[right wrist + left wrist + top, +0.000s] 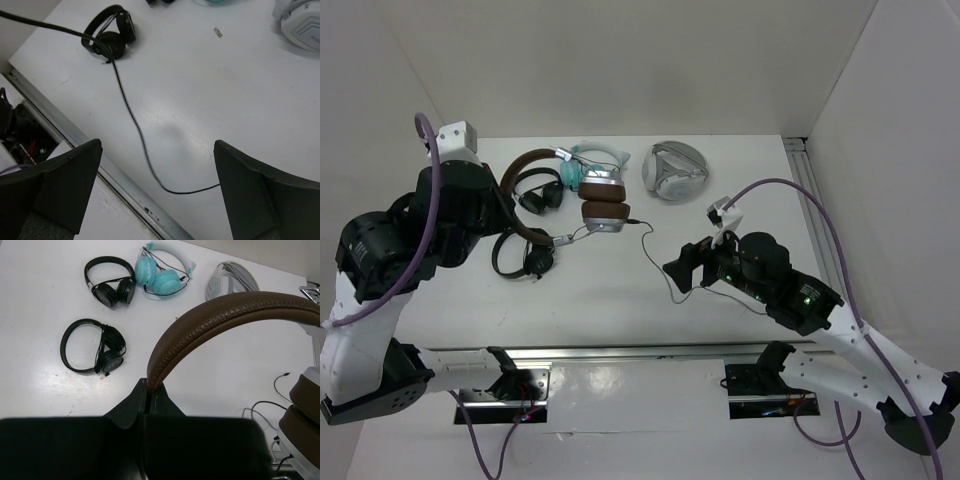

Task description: Wrap the headphones

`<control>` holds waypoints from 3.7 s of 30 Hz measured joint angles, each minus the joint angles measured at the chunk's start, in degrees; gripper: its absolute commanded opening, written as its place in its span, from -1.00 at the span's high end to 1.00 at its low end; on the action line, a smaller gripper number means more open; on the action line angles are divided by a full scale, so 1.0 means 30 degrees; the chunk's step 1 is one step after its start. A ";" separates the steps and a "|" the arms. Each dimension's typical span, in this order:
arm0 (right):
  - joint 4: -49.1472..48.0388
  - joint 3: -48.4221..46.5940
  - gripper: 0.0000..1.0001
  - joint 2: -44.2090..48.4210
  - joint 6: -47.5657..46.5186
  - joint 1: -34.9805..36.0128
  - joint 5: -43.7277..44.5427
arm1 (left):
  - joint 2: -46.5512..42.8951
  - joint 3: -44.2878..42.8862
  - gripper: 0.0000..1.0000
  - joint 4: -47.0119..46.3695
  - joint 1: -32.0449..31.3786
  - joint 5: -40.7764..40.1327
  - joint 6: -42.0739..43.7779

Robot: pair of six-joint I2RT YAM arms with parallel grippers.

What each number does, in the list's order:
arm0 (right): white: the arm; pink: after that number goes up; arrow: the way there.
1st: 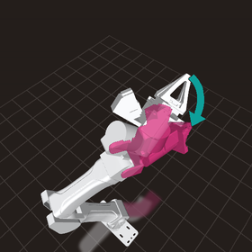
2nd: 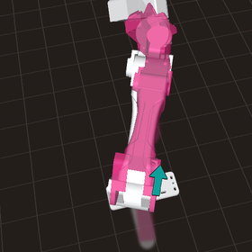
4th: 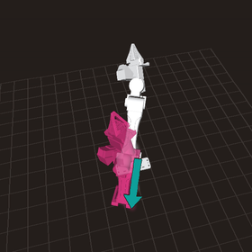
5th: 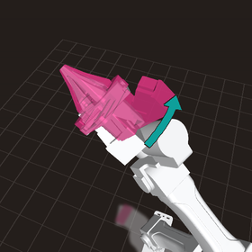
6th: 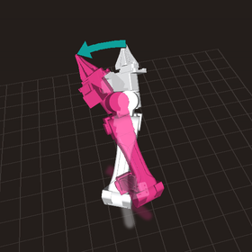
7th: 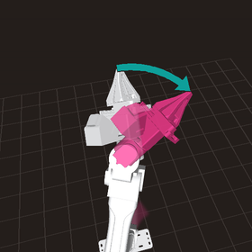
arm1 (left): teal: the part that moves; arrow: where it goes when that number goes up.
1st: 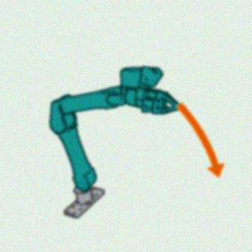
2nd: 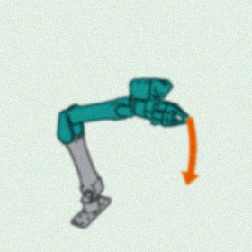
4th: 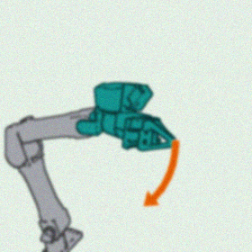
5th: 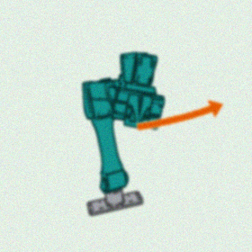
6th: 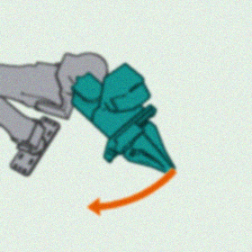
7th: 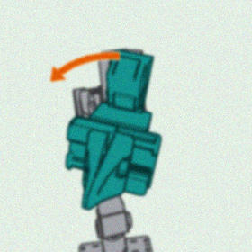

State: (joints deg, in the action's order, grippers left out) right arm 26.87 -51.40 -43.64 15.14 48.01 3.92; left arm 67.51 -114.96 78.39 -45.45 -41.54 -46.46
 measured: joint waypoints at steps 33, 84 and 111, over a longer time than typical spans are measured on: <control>-0.9180 0.6229 0.19 -0.2885 -0.0430 0.1253 -0.3861 | 0.1217 -0.2900 1.00 0.0860 0.2361 0.3606 0.2980; 0.5610 -0.5967 0.99 -0.3126 -0.4036 0.4838 0.2958 | 0.1100 1.2502 1.00 -0.9653 -0.5552 1.3573 1.2553; -0.2827 0.1049 0.60 -0.1282 -0.3359 0.4947 -0.1049 | -0.5464 1.2801 1.00 -1.3151 -0.5566 1.0426 0.9646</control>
State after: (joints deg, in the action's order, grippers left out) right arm 18.39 -48.25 -47.48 5.06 62.85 0.78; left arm 51.11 -76.55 38.94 -62.15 -10.26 -17.52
